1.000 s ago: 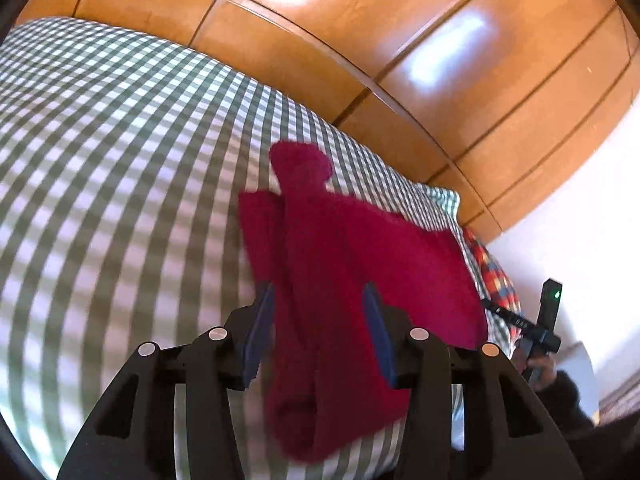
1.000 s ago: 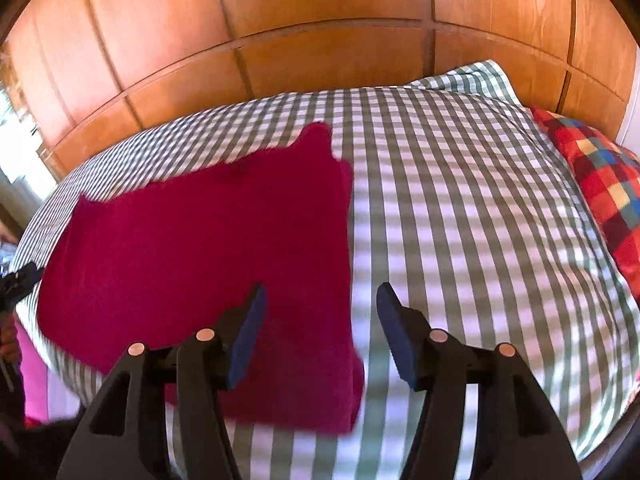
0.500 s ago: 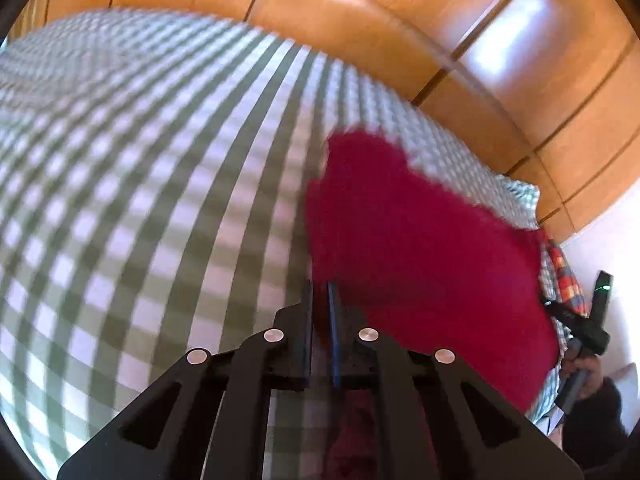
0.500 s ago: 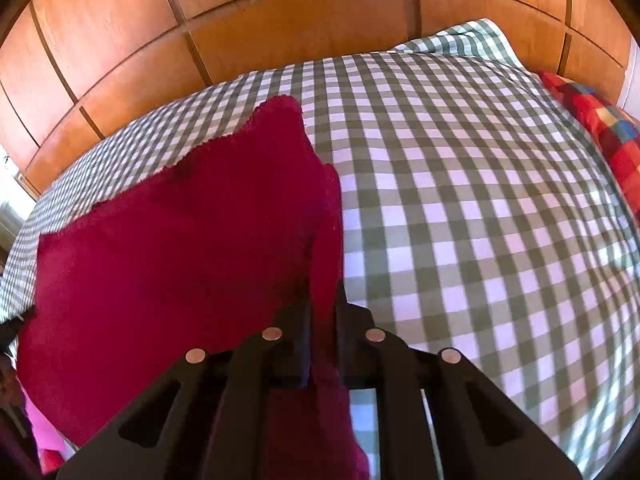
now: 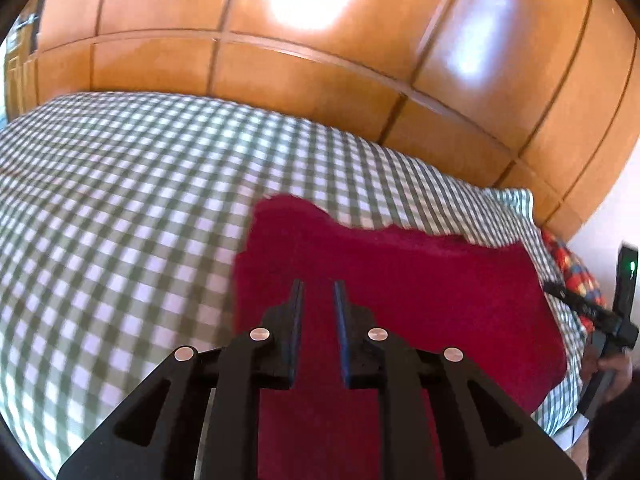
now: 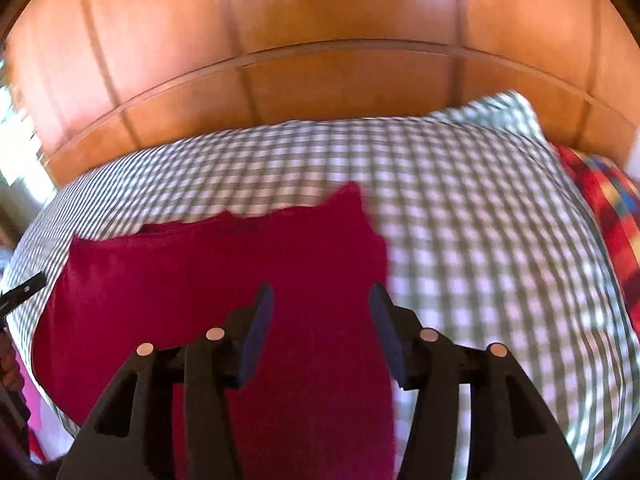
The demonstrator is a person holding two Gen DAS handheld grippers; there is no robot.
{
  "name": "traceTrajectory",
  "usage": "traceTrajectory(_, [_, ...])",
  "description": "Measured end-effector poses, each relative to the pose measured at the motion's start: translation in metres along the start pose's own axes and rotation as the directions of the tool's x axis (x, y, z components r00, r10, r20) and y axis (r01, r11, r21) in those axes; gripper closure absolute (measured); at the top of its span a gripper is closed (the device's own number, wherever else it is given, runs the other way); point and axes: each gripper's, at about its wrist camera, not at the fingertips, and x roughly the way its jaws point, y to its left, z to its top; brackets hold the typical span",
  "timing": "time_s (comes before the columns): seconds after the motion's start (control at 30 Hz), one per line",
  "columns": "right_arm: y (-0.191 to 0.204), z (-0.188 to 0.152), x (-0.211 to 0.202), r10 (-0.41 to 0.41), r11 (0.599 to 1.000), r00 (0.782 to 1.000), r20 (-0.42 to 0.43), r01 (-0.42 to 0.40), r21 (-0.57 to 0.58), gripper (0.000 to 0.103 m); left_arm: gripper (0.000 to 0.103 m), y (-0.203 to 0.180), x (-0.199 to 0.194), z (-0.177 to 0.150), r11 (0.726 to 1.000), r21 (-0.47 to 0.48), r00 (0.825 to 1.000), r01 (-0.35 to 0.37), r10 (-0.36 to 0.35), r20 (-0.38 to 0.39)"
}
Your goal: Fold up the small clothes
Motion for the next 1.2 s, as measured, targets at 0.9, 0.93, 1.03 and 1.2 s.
traceTrajectory(0.9, [0.002, 0.003, 0.037, -0.169, 0.986, 0.986, -0.007, 0.169, -0.010, 0.017, 0.048, -0.013, 0.019, -0.025, 0.988, 0.080, 0.991, -0.130, 0.130, 0.010])
traceTrajectory(0.93, [0.004, 0.002, 0.032, -0.160, 0.987, 0.987, 0.001, 0.160, -0.013, 0.017, 0.048, -0.014, 0.014, -0.027, 0.988, 0.079, 0.991, -0.136, 0.134, 0.024])
traceTrajectory(1.03, [0.013, -0.007, 0.015, -0.122, 0.992, 0.992, 0.013, 0.122, -0.012, 0.016, 0.048, -0.018, 0.003, -0.035, 0.984, 0.085, 0.987, -0.157, 0.154, 0.042])
traceTrajectory(1.2, [0.021, -0.032, -0.006, -0.118, 0.992, 0.993, 0.005, 0.118, -0.045, 0.016, 0.048, -0.022, -0.009, -0.049, 0.979, 0.099, 0.983, -0.179, 0.173, 0.064])
